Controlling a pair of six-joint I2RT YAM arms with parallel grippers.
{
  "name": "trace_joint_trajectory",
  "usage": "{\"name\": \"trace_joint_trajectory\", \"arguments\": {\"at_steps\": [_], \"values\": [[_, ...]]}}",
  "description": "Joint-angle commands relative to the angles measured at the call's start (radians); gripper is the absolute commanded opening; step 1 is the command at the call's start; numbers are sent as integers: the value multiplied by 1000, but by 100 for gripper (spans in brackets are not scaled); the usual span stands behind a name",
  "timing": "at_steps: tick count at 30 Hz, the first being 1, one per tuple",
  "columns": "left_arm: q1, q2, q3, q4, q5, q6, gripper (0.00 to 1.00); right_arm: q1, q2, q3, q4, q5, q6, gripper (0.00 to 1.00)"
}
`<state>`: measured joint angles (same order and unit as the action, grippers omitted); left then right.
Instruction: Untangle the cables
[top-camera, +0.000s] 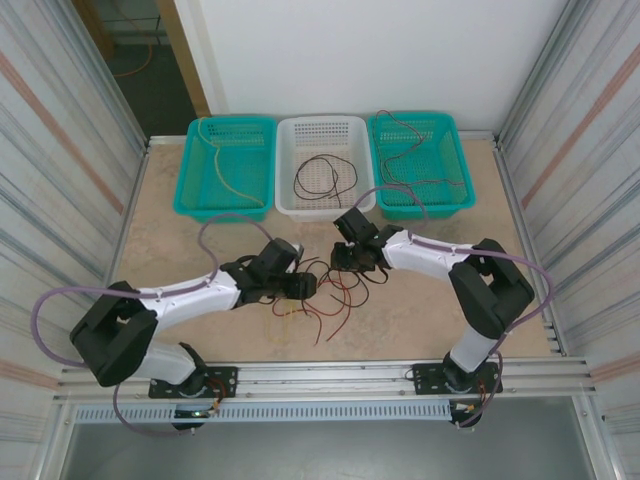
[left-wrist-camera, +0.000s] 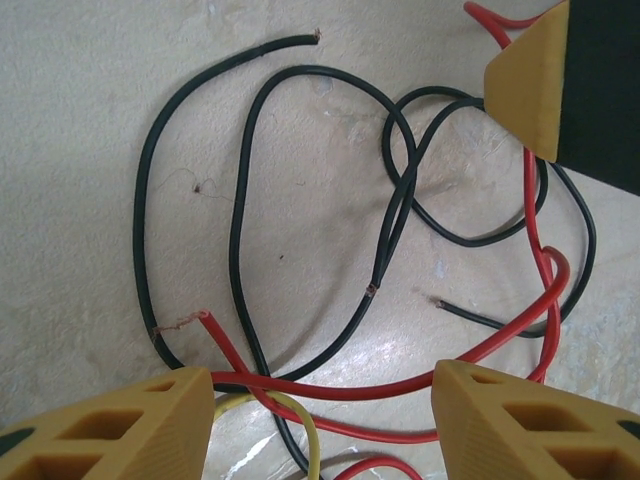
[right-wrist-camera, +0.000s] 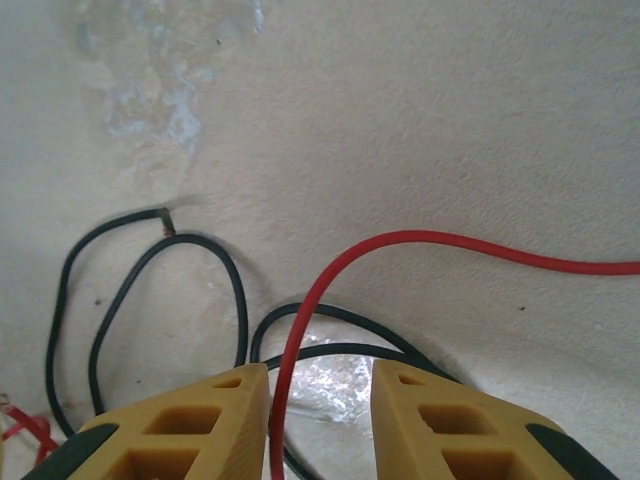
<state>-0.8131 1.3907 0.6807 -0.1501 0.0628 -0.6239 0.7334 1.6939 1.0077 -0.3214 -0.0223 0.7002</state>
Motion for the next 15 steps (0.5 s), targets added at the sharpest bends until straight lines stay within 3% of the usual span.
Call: {"name": "trace_joint_trajectory", "arguments": {"at_steps": [1, 3, 5, 15], "values": [[-6, 24, 26, 24, 6, 24, 60, 9, 3, 9, -7, 21, 6, 24], [-6, 39, 28, 27, 5, 22, 58, 9, -7, 12, -11, 27, -2, 9], [-7, 63, 43, 21, 11, 21, 52, 7, -28, 22, -14, 27, -23, 0], [-14, 124, 71, 19, -1, 24, 31, 10, -258, 91, -128, 75, -138, 0]]}}
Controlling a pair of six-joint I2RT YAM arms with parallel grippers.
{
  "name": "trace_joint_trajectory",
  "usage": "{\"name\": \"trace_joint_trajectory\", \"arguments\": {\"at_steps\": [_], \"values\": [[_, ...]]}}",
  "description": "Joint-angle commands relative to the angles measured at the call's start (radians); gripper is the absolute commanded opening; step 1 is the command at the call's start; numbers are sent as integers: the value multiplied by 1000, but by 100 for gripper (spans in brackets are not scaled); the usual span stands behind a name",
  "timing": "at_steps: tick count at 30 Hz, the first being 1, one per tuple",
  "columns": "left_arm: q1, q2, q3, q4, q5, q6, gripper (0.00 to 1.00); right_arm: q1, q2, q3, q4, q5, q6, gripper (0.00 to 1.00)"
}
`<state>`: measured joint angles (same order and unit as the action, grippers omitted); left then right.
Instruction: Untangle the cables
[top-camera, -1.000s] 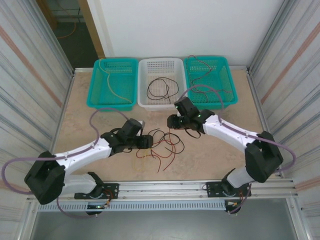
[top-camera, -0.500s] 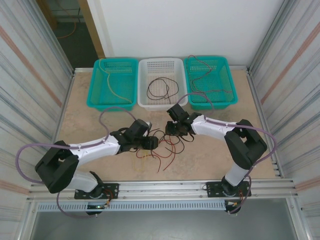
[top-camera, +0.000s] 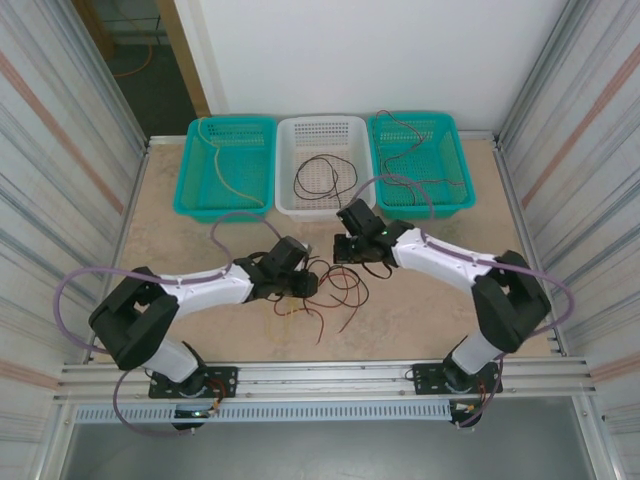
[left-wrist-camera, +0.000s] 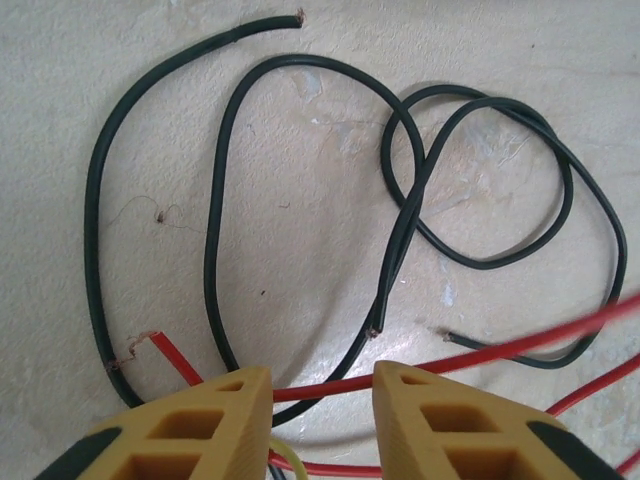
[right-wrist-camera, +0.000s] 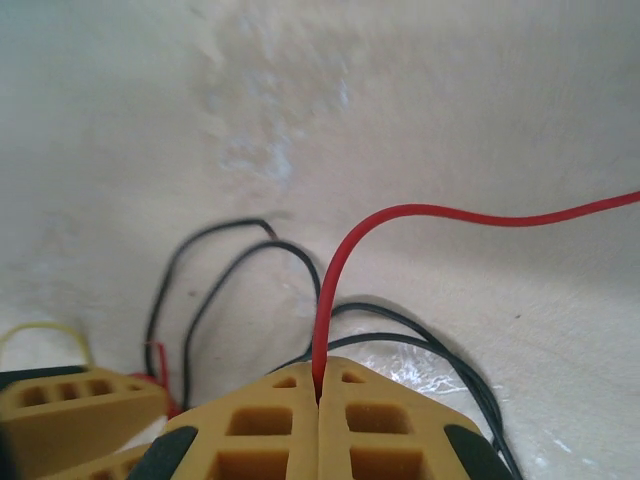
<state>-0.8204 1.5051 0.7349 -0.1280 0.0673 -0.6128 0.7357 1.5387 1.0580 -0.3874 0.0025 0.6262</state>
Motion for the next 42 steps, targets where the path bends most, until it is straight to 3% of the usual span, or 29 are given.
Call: {"name": "trace_joint_trajectory", "arguments": {"at_steps": [1, 13, 21, 25, 29, 31, 33, 38, 42], "values": [[-6, 11, 17, -2, -3, 13, 30, 6, -138, 47, -74, 65, -80, 0], [-16, 31, 22, 2, 18, 5, 21, 2, -440, 196, -170, 195, -269, 0], [-29, 70, 31, 16, 37, -3, 16, -57, -511, 327, -171, 172, -347, 0], [-30, 70, 23, 21, 39, -9, 13, -71, -524, 388, -162, 229, -410, 0], [-31, 36, 36, -7, 37, -3, 13, -156, -466, 480, -173, 283, -453, 0], [-31, -10, 53, -37, 19, 6, 16, -235, -418, 519, -185, 264, -434, 0], [-31, -69, 73, -71, -8, 13, 26, -313, -354, 563, -193, 196, -412, 0], [-31, -192, 123, -148, -54, 17, 45, -405, -199, 652, -137, 228, -443, 0], [-34, -282, 122, -200, -94, 6, 51, -495, -64, 717, -111, 203, -416, 0]]}}
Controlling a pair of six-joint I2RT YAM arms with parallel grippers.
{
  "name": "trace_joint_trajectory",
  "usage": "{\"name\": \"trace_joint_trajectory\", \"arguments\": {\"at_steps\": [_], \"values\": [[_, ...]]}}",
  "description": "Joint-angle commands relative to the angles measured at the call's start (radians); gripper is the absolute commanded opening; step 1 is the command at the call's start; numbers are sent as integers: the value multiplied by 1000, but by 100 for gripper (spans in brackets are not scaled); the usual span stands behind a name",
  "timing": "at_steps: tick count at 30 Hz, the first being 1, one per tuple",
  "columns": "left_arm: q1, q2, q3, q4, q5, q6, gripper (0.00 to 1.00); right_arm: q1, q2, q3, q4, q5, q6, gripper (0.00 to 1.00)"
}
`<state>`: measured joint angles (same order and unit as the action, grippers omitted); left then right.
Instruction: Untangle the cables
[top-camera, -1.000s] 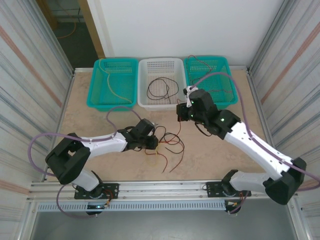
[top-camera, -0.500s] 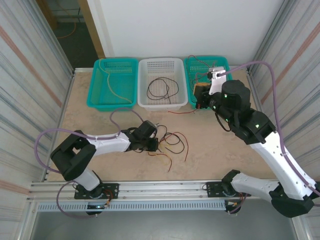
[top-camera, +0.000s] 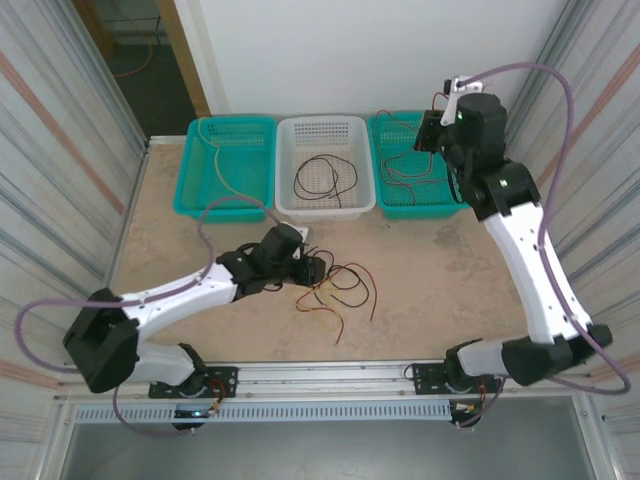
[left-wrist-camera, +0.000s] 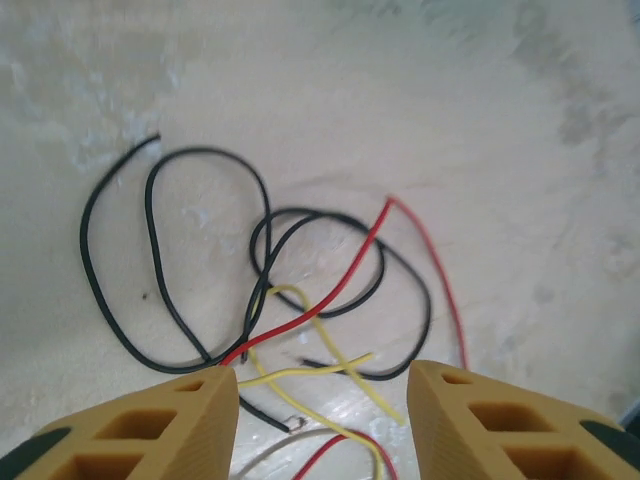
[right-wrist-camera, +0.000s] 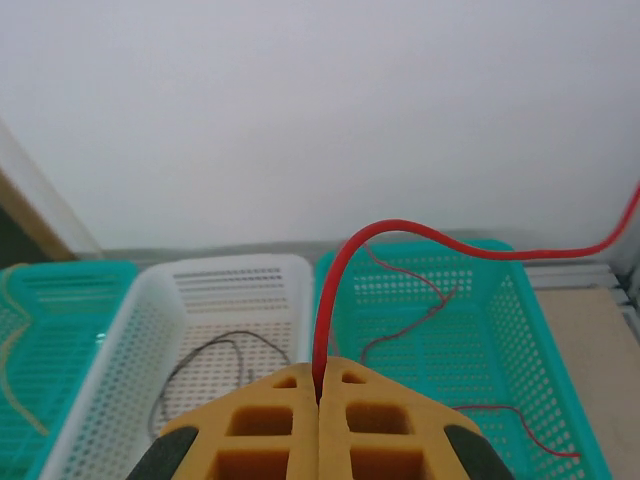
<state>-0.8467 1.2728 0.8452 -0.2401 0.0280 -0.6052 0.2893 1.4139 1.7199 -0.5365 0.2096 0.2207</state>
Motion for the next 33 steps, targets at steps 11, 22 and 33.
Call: {"name": "trace_joint_trajectory", "arguments": {"at_steps": [11, 22, 33], "values": [[-8, -246, -93, -232, -119, -49, 57, -156, 419, 216, -19, -72, 43, 12], [-9, -113, -84, -123, 22, -19, 57, -100, 217, -81, 56, -122, 137, 54], [-73, 100, 61, -163, 19, 42, 49, 162, -234, -574, 51, -288, 207, 56]]}}
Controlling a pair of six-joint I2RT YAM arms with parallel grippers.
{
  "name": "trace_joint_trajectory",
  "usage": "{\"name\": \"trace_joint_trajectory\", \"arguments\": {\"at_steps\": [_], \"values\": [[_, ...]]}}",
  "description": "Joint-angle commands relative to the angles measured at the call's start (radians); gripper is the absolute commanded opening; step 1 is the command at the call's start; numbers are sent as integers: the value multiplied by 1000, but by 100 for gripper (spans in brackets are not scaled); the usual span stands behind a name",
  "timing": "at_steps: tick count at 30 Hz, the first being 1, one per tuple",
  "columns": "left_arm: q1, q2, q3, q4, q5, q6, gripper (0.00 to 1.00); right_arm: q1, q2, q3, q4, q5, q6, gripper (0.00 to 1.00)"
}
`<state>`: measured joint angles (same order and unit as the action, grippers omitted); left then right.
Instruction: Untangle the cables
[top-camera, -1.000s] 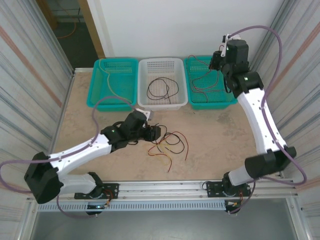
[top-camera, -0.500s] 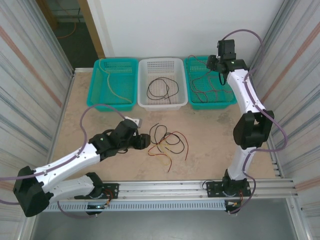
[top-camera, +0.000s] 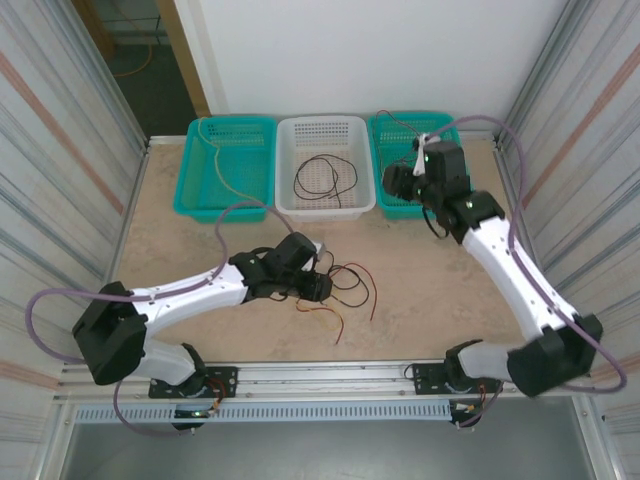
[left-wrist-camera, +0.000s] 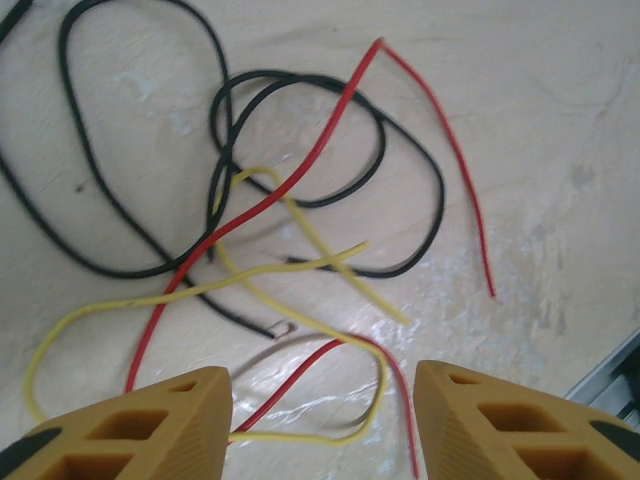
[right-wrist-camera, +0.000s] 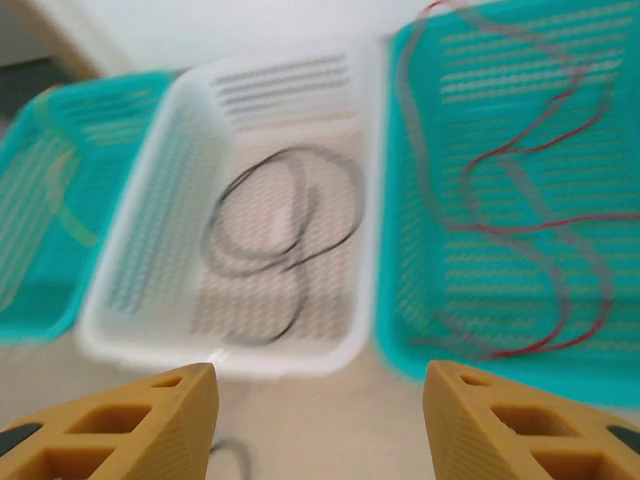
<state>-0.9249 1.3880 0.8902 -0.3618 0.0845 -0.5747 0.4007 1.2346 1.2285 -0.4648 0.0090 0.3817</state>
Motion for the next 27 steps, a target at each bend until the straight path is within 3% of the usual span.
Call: {"name": "trace_joint_trajectory", "arguments": {"at_steps": [1, 7, 10, 14, 18, 27], "values": [[15, -35, -4, -40, -41, -1, 48, 86, -79, -123, -34, -107, 68, 56], [68, -197, -111, -73, -89, -62, 46, 325, -187, -368, -8, -83, 235, 52], [96, -262, -135, -110, -120, -70, 46, 415, -160, -432, 22, -75, 288, 52], [134, -322, -133, -127, -122, -63, 47, 464, -44, -462, 104, -142, 332, 52], [139, -325, -115, -118, -117, -44, 48, 504, 77, -437, 137, -122, 322, 50], [139, -303, -107, -97, -106, -28, 47, 515, 247, -357, 120, -118, 285, 35]]}}
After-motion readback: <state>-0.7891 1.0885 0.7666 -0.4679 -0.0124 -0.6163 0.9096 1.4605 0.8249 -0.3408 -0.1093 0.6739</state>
